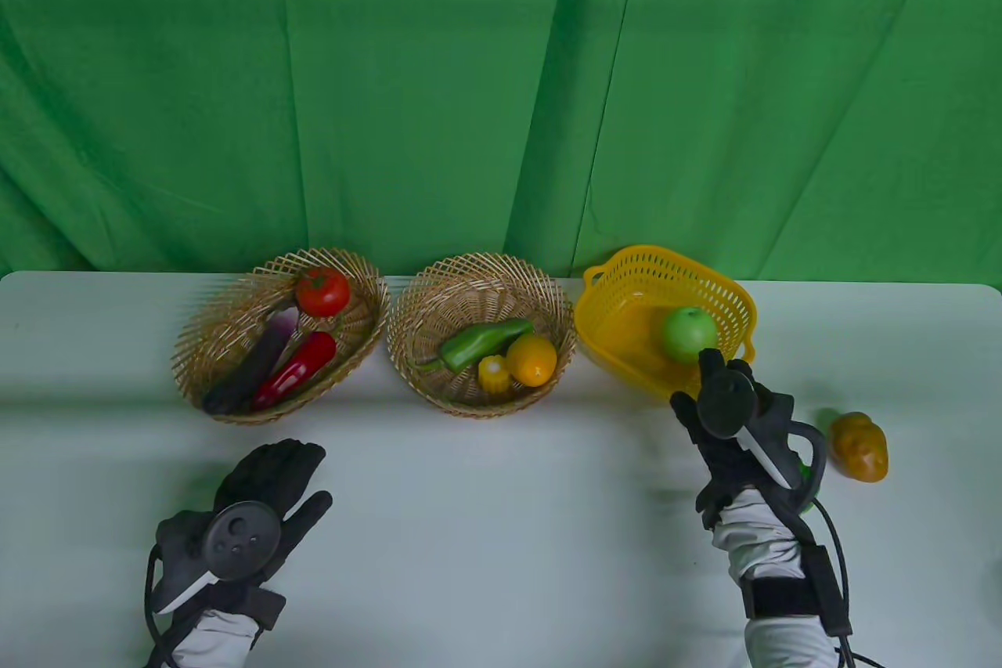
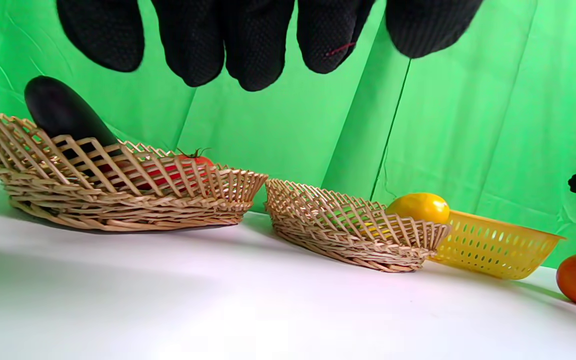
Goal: Place 10 objects into 3 containers, with green background
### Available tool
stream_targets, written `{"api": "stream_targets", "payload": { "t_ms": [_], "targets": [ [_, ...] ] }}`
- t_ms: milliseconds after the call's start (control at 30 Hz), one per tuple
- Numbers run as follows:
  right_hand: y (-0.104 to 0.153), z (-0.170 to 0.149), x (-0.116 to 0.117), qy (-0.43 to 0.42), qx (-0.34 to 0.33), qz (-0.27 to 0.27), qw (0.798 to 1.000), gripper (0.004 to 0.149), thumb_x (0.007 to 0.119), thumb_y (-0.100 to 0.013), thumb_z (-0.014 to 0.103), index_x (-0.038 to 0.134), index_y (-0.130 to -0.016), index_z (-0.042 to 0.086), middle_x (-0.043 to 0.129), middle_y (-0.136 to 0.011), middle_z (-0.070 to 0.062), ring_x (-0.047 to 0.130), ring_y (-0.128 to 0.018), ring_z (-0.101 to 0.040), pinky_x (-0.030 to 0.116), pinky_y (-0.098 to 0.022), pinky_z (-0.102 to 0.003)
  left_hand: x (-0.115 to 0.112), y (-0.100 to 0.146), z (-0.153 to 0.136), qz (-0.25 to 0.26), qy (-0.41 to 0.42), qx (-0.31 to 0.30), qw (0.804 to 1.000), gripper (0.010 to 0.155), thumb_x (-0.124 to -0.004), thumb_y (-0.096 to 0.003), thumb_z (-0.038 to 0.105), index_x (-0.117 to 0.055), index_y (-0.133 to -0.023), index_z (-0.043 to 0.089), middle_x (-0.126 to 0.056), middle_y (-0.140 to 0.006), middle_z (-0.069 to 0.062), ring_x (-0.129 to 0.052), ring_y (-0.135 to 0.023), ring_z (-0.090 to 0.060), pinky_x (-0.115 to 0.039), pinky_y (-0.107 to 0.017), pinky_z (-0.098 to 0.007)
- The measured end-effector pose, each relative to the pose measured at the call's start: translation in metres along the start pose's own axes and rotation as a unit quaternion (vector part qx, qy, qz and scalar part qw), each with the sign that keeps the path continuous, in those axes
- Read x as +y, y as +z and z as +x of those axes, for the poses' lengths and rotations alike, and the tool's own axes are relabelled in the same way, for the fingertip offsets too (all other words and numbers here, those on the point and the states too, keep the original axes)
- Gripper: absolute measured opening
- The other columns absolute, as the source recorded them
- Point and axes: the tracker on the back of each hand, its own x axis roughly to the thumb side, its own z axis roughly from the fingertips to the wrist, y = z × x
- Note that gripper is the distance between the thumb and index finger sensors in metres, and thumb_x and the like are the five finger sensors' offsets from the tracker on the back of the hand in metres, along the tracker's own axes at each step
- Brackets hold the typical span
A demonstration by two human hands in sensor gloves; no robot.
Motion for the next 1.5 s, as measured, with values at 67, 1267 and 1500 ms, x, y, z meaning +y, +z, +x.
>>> {"api": "stream_targets", "payload": {
  "t_ms": [67, 1267, 1500],
  "targets": [
    [0.007, -0.006, -0.003, 0.002, 0.003, -0.009, 1.000, 0.074, 0.062, -0.055, 0.058, 0.037, -0.117, 0.025, 0.047, -0.121, -0.021, 0.060, -0.102, -0.052, 0.054, -0.074, -0.066, 0.000, 0.000, 0.001, 0.001, 0.001, -0.004, 1.000, 0.064, -0.063, -0.0565, 0.058, -0.057, -0.115, 0.032, -0.068, -0.117, -0.012, -0.068, -0.107, -0.042, -0.063, -0.067, -0.066],
    [0.036, -0.088, 0.040, 0.065, 0.209, 0.143, 0.965, 0.092, 0.062, -0.053, 0.067, 0.009, -0.116, 0.028, 0.048, -0.117, -0.037, 0.073, -0.089, -0.059, 0.066, -0.066, -0.063, 0.003, 0.001, 0.011, -0.001, -0.007, -0.016, 1.000, 0.064, -0.063, -0.0564, 0.058, -0.058, -0.115, 0.032, -0.069, -0.117, -0.012, -0.068, -0.107, -0.042, -0.063, -0.067, -0.066],
    [0.032, -0.093, 0.053, 0.071, 0.215, 0.160, 0.961, 0.098, 0.074, -0.051, 0.060, 0.006, -0.114, 0.029, 0.050, -0.117, -0.031, 0.074, -0.090, -0.055, 0.068, -0.066, -0.061, 0.003, 0.000, 0.010, -0.002, -0.007, -0.015, 1.000, 0.064, -0.063, -0.0565, 0.058, -0.058, -0.115, 0.032, -0.068, -0.117, -0.012, -0.068, -0.107, -0.042, -0.063, -0.067, -0.066]
  ]
}}
